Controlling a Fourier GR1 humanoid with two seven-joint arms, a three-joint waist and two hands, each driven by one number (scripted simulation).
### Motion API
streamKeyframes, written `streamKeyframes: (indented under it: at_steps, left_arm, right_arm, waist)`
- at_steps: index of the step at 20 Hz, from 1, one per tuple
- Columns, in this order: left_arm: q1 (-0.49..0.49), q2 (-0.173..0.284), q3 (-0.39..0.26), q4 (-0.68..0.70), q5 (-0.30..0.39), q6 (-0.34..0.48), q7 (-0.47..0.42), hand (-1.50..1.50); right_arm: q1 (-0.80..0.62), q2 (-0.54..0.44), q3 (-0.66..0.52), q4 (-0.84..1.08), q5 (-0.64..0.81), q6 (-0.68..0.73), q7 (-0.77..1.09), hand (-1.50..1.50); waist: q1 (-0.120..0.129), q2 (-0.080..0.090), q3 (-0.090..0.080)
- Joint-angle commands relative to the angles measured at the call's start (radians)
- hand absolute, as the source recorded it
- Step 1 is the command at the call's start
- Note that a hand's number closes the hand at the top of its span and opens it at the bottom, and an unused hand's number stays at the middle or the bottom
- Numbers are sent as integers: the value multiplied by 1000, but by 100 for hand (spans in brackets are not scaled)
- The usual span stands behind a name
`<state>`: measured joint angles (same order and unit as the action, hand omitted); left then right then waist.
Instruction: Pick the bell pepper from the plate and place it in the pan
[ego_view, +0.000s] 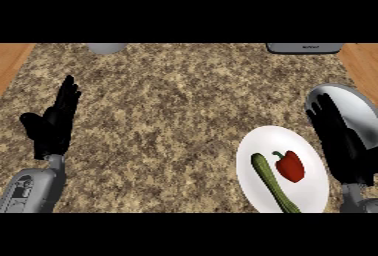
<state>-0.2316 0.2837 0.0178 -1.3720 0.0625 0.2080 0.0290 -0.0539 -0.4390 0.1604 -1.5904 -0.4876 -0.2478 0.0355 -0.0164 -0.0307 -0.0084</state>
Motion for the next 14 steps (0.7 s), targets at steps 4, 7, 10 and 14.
streamKeyframes:
  at_steps: [4,7,10,14]
  left_arm:
    - [-35,-11,-30,-18,3,-40,-30,0]
    - [-56,-43,-61,-23,27,-68,-3,0]
    - [-44,-24,-24,-3,33,-56,-7,0]
    - [-25,-17,-6,-41,51,-57,5,0]
  right_arm:
    - [-101,-112,200,-23,-25,482,-36,150]
    - [-144,-212,295,-35,39,708,-89,150]
    - [-130,-289,117,51,148,740,-440,-150]
    - [-144,-418,-28,155,238,794,-700,-150]
  waist:
    - [91,43,12]
    - [105,48,14]
    - [31,43,20]
    - [28,35,18]
